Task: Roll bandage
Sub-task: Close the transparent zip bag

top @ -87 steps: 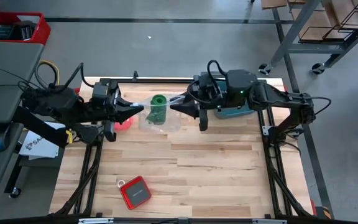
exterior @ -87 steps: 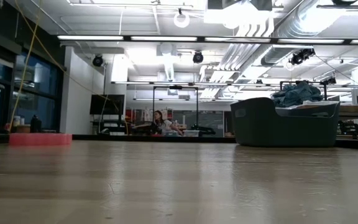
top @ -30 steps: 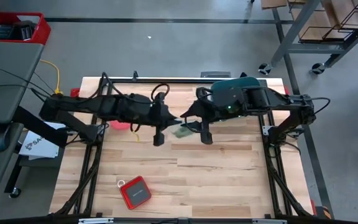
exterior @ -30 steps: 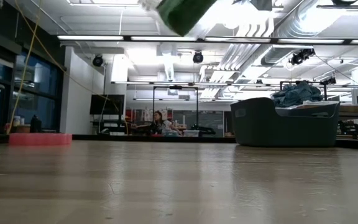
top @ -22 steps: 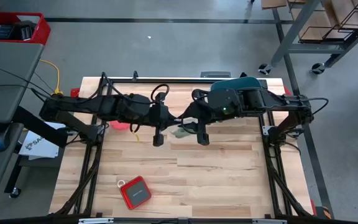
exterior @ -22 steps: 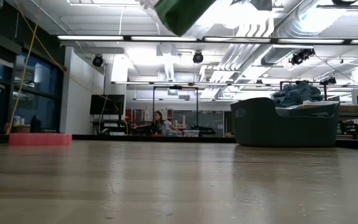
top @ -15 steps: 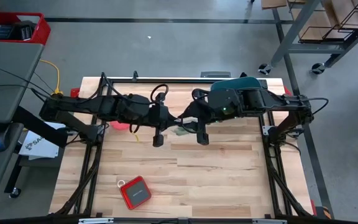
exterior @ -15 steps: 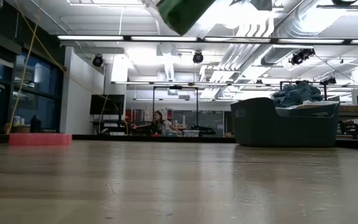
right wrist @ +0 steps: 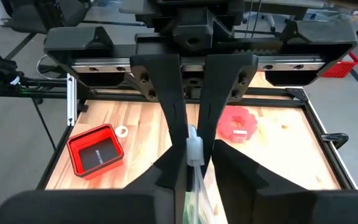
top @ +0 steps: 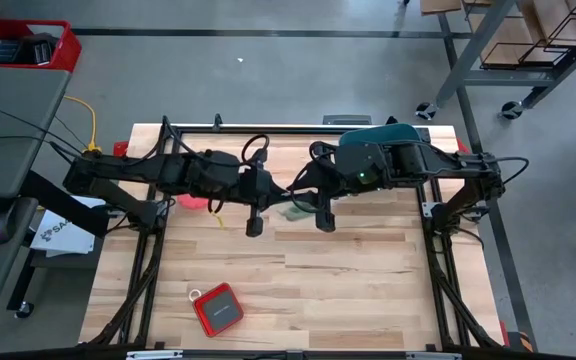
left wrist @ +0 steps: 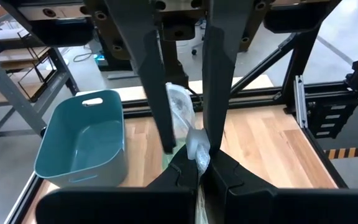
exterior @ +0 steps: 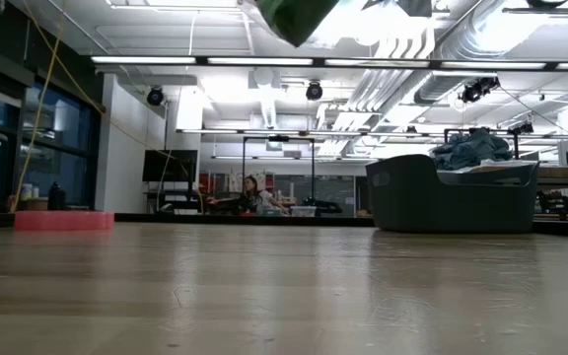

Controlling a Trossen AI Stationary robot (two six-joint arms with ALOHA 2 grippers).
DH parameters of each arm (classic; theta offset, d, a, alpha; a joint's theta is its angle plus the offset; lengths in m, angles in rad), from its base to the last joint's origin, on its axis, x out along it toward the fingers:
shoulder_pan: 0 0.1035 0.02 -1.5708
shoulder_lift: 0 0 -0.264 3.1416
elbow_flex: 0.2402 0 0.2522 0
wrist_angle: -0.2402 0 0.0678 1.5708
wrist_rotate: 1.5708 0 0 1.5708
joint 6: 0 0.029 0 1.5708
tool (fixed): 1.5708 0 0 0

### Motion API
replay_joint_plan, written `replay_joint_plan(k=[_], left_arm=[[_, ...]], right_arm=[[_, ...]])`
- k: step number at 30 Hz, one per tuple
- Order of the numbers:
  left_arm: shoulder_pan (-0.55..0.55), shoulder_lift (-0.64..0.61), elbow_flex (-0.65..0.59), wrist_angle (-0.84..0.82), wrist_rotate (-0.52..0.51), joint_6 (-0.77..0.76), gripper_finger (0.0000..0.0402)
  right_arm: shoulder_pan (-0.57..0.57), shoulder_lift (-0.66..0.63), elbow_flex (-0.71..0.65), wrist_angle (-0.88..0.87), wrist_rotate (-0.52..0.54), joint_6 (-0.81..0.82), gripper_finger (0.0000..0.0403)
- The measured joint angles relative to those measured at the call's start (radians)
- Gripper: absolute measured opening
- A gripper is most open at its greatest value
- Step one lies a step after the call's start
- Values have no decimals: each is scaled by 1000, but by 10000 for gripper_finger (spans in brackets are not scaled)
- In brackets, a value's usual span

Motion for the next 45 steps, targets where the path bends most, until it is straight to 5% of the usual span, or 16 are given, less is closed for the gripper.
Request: replay_joint_plan(k=[8,27,32,37,45], left_arm=[[0,7,-1,-8,-1,0,0],[0,-66,-2,-105,-15,-45,0],[-1,-75,4,-114,-14,-21,0],[1,-63,1,-127,-18,-3,0],[38,-36,1,-99,-18,-16,0]], right_arm=[[0,11,1,-17,-6,-3,9],[0,15,0,-105,22,86,1],[0,16,9,-9,22,116,2],[-1,10,50,48,21,112,40],[14,24,55,52,17,87,177]])
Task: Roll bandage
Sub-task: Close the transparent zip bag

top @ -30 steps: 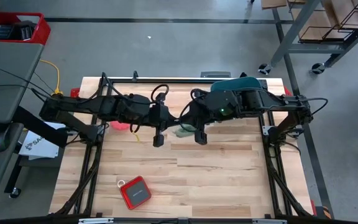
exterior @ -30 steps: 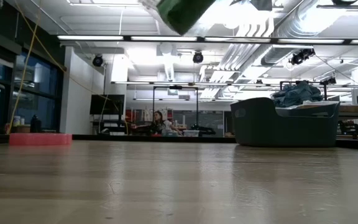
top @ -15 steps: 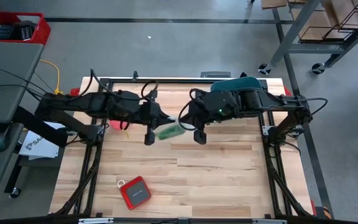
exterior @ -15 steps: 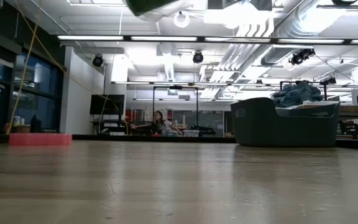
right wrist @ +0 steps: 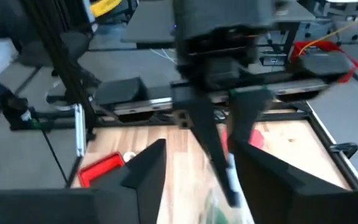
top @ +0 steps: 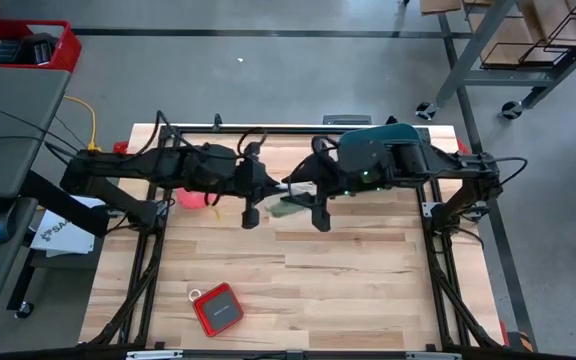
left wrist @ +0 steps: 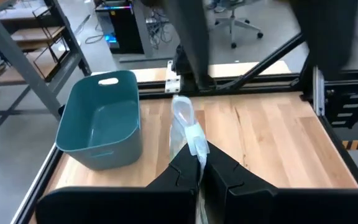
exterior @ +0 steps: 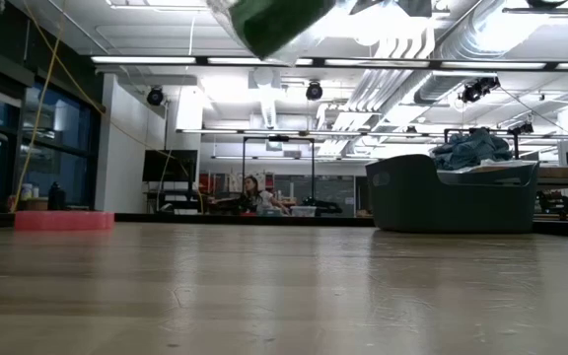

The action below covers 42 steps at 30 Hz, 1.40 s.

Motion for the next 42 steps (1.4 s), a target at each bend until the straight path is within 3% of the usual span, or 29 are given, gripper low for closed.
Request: replay_joint_plan(k=[4,14,27,37,42], left_arm=[[1,15,0,28,22,-3,0],[-1,17,0,44,26,-3,0],[-15,17,0,50,24,-4,0],[-16,17,0,39,23,-11,0],[-28,17,0,19,22,-11,0]], right_arm=[[0,13,-2,-3,27,-19,190],[-1,12,-2,-39,57,-20,128],[-3,25,-2,-77,72,-20,118],[-3,24,-2,-79,72,-20,24],[-3,25,-2,-79,63,-20,11]])
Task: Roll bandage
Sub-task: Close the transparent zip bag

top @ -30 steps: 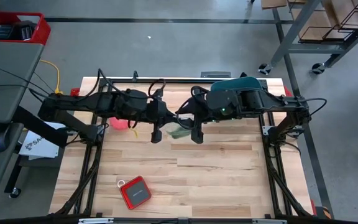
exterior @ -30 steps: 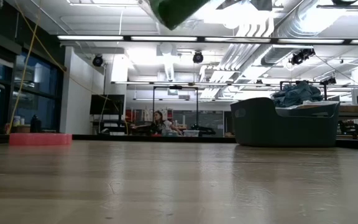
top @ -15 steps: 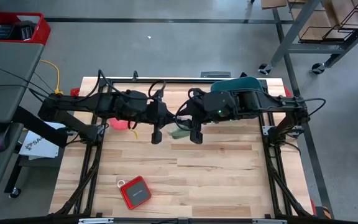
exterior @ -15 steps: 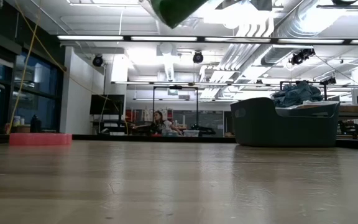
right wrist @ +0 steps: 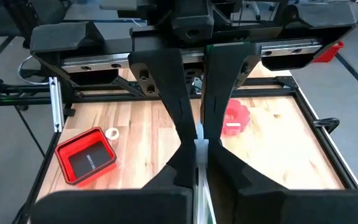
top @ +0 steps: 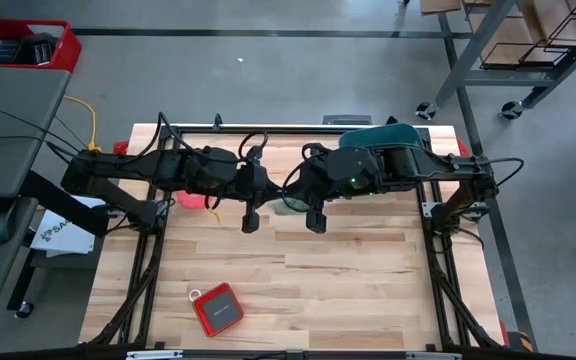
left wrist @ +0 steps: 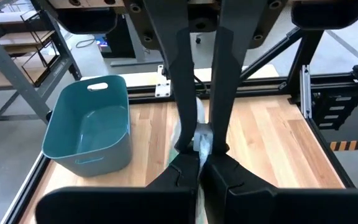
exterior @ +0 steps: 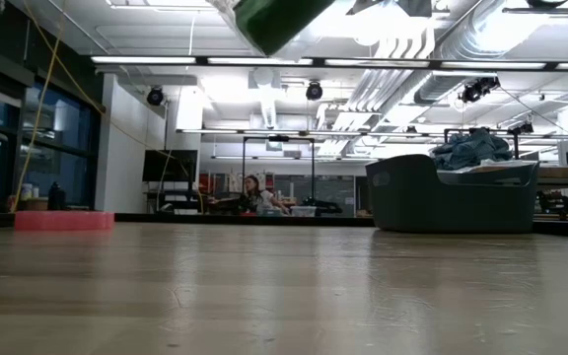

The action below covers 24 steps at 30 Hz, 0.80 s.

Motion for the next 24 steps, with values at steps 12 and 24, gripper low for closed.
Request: replay_joint_plan(k=[12,24], left_arm=[[-10,3,-2,2,21,-1,0],[-11,-17,-2,-24,37,24,0]], right_arm=[[0,0,1,-50,-1,87,4],[0,9,3,-128,-25,144,1]])
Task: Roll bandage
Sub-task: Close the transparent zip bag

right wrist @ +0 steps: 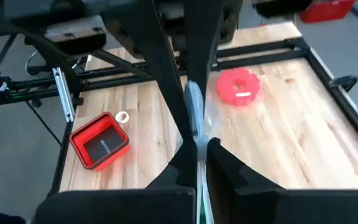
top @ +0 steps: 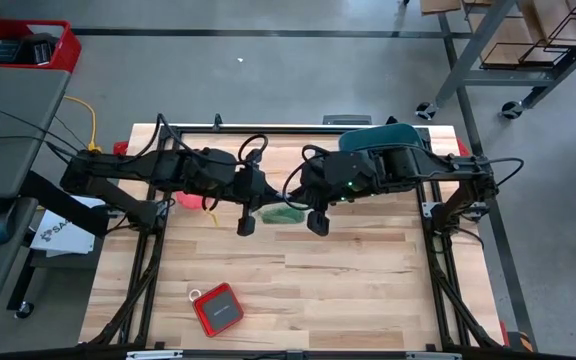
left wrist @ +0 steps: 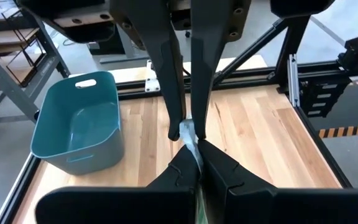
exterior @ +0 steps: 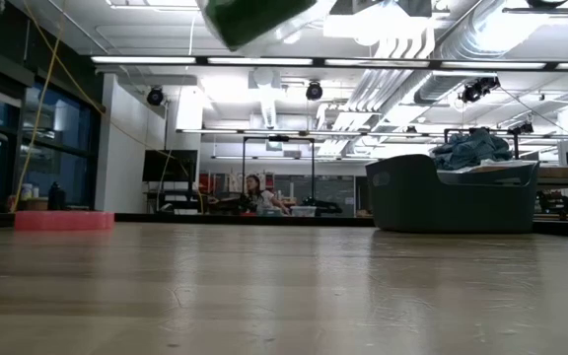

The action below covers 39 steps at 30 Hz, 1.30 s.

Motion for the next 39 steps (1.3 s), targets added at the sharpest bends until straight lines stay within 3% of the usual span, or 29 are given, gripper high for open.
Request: replay_joint_plan(k=[9,21,29,32,35,39], left_arm=[[-1,-46,10,-12,-2,3,0],[-2,-60,168,-16,-12,37,0],[-1,-78,171,-256,-91,16,0],[-1,-82,171,-264,-97,2,0],[-1,-81,171,-238,-89,9,0],[0,-74,171,-223,-8,40,0]], right_arm=[[2,3,-1,-75,-9,23,0],[3,5,-4,-151,-10,48,3],[8,-40,35,-116,-32,30,1],[15,-46,84,-101,-38,5,2],[17,-46,114,-84,-44,-46,25],[7,-43,111,-87,-45,-94,97]])
